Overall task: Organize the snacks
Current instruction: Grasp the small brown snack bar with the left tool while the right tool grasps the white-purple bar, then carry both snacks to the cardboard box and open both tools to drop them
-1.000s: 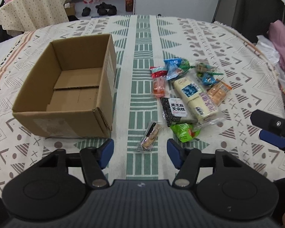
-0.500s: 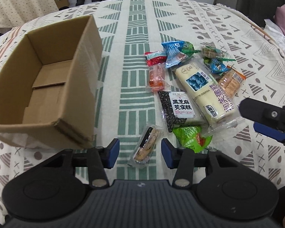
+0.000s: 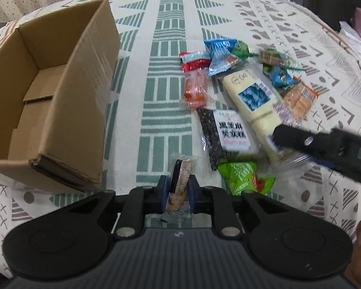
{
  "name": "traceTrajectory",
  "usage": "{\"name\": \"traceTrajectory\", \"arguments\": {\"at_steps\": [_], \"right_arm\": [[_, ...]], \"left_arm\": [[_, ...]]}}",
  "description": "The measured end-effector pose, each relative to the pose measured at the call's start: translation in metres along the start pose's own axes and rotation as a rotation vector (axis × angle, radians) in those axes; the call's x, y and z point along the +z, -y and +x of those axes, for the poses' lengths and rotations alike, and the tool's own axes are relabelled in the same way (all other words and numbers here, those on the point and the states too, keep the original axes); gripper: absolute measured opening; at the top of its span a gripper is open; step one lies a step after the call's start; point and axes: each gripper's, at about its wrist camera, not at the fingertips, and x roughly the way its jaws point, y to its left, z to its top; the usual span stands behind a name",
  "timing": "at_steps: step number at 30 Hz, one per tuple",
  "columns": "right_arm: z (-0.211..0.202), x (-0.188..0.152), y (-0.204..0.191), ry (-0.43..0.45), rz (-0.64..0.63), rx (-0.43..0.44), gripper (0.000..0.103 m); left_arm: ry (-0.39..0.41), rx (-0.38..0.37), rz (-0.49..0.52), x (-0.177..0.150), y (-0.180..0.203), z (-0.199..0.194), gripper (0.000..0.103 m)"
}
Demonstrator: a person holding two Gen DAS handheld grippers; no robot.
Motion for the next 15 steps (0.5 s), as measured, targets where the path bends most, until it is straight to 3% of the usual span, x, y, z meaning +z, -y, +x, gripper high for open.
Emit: {"name": "traceTrajectory", "arguments": {"at_steps": [5, 15], "right_arm": [[-0.001, 0.000, -0.004, 0.003, -0.009, 0.044, 0.030], [-0.032, -0.003, -0.025, 0.056, -0.018, 0.038, 0.024]], "left_arm": [[0.035, -0.053, -0.045, 0.004, -0.002, -0.015, 0.016], [0.177, -0.141, -0.100, 0.011, -0.018, -0.068, 0.016]]}}
